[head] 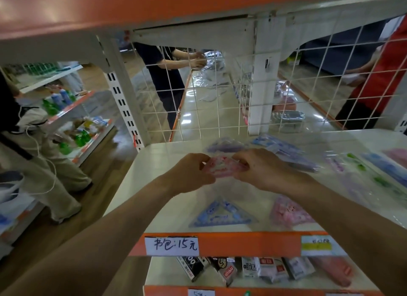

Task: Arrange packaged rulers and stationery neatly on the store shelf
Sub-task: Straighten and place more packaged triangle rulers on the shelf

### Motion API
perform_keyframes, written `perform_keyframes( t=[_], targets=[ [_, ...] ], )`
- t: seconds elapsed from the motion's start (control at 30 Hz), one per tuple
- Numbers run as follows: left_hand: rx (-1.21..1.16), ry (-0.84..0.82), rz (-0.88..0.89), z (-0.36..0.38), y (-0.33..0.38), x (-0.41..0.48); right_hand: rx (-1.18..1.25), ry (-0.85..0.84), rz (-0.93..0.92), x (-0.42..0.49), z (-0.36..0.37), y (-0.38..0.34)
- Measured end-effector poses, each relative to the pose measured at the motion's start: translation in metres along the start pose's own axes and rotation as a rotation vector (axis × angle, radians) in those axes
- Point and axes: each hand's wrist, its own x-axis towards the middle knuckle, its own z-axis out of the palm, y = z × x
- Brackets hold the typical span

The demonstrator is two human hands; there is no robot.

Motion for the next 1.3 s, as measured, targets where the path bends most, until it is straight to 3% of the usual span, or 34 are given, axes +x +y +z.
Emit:
perform_keyframes(
  t=[0.1, 0.37, 0.53, 0.6, 0.73, 0.8, 1.03, 1.3],
  targets=[
    [0.292, 0.075, 0.078, 0.004, 0.001, -0.003, -0.024, -0.007, 0.043, 0.0, 0.003, -0.002],
    [0.437, -0.112, 0.04, 0.001, 0.002, -0.006, -0.042, -0.12, 0.089, -0.007, 0.003, -0.014],
    [0.369, 0.313, 0.166, 0.008, 0.0, -0.01, 0.049, 0.005, 0.068, -0.006, 0.001, -0.018],
    [0.337, 0.382, 0.186, 0.013, -0.002, -0.011, -0.011, 0.073, 0.043, -0.004, 0.002, -0.019],
    [0.32, 0.286, 0.079, 0.024, -0.015, -0.011, -0.128, 0.111, 0.038, -0.002, 0.021, -0.02],
    [0.204, 0.268, 0.058, 0.029, -0.021, -0.011, -0.116, 0.104, 0.052, -0.002, 0.034, -0.019],
    [-0.123, 0.256, 0.059, 0.042, -0.023, -0.013, 0.134, 0.144, 0.097, 0.0, 0.05, -0.028],
    [-0.074, 0.309, 0.123, 0.051, -0.021, -0.011, 0.183, 0.116, 0.12, 0.004, 0.059, -0.036]
  ],
)
